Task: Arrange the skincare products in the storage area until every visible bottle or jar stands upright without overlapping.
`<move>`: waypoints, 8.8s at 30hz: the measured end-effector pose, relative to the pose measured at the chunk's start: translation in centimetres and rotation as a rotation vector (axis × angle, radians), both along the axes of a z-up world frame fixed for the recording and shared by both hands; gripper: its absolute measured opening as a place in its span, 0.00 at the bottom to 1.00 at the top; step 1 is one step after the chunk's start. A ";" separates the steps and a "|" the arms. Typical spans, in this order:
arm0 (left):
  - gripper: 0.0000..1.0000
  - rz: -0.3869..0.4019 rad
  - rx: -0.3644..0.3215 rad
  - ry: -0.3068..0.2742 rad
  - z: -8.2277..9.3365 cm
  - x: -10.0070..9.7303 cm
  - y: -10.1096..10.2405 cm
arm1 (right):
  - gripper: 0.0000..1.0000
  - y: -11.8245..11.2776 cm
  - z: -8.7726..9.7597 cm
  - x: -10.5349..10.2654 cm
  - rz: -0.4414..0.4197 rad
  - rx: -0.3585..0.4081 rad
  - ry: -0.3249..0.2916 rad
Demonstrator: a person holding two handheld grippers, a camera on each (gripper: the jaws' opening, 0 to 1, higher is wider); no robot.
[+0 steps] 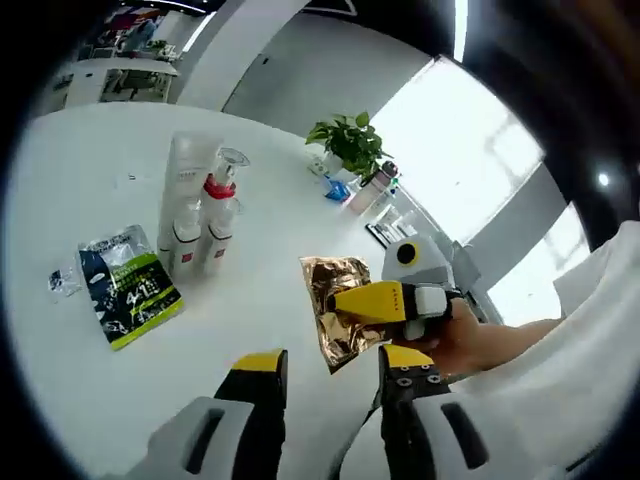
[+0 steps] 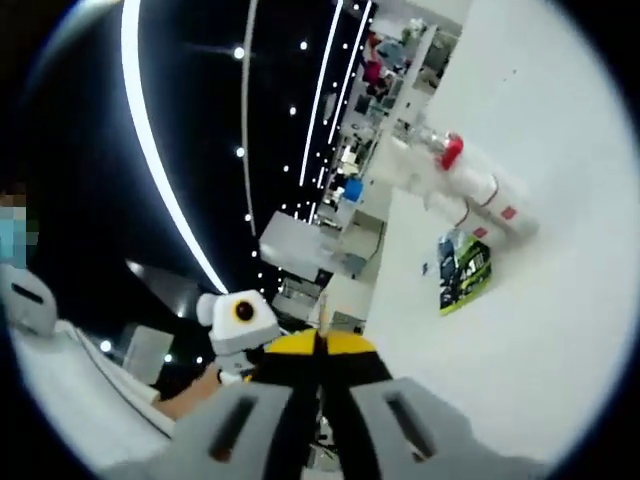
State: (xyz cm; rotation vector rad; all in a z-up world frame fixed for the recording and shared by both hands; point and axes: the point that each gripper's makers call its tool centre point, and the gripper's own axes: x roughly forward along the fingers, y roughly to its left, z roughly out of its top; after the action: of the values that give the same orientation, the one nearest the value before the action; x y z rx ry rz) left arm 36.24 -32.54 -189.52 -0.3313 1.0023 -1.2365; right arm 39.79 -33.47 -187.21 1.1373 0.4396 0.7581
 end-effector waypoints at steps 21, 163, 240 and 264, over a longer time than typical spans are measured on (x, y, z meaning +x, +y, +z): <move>0.00 0.091 -0.280 0.269 2.4 -0.5 -0.1 | 0.04 0.5 1.5 0.0 0.008 0.068 -0.064; 0.03 0.717 0.084 0.389 -14.8 17.5 14.0 | 0.65 -4.3 -10.2 2.7 0.080 -0.801 -0.168; 0.18 0.529 0.587 0.073 -15.9 16.4 15.9 | 0.65 -4.0 -10.5 1.6 0.087 -0.795 -0.166; 0.21 0.581 0.557 0.058 -14.8 15.3 16.8 | 0.65 -3.5 -10.1 0.6 0.100 -0.797 -0.183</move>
State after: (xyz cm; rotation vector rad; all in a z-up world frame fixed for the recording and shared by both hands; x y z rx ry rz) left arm 51.58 -15.76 -204.27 -0.1965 1.1498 -0.4020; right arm 40.38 -36.98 -197.27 0.3008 0.5757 0.6708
